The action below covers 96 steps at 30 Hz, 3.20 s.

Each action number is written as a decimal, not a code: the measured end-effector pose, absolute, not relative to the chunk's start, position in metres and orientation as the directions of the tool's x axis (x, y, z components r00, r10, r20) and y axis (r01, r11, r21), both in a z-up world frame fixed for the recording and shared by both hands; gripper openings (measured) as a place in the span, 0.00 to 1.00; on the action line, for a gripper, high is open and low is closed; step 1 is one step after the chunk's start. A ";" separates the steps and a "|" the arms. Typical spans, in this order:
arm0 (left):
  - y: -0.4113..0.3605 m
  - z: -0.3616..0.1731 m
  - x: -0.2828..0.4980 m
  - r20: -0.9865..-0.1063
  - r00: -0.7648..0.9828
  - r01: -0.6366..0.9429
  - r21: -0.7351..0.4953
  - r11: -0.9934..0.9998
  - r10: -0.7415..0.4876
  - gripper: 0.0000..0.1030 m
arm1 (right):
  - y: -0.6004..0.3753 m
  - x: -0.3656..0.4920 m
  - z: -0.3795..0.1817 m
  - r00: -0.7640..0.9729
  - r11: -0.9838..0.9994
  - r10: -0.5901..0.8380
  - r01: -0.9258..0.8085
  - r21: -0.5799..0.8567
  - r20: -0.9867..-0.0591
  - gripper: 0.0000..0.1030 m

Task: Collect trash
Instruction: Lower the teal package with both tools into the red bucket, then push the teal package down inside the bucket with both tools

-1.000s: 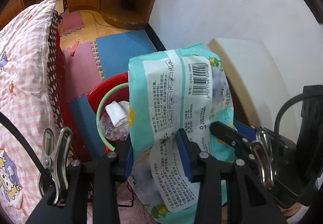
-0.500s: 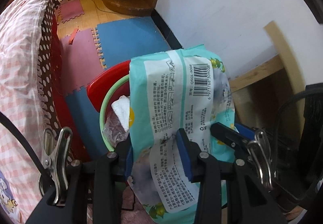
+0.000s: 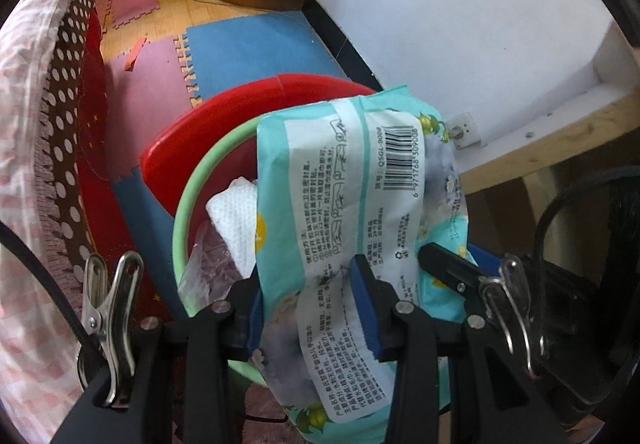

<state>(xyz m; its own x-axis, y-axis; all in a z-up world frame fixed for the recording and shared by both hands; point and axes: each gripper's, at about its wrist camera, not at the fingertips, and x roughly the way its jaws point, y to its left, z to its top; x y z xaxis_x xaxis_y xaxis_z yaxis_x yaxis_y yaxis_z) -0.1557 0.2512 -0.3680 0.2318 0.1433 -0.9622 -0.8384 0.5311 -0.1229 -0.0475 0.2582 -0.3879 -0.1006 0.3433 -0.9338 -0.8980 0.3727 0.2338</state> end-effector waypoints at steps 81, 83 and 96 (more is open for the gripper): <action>0.263 -0.463 -0.111 -0.991 0.105 -0.788 -0.030 0.615 0.086 0.40 | 0.190 -0.040 -0.355 0.037 0.506 0.335 -0.850 0.147 -0.941 0.33; 0.263 -0.464 -0.110 -0.990 0.109 -0.786 -0.033 0.618 0.085 0.41 | 0.189 -0.040 -0.357 0.036 0.512 0.333 -0.846 0.148 -0.942 0.33; 0.271 -0.470 -0.106 -0.995 0.099 -0.788 -0.058 0.614 0.033 0.42 | 0.189 -0.044 -0.359 0.039 0.529 0.332 -0.835 0.151 -0.942 0.33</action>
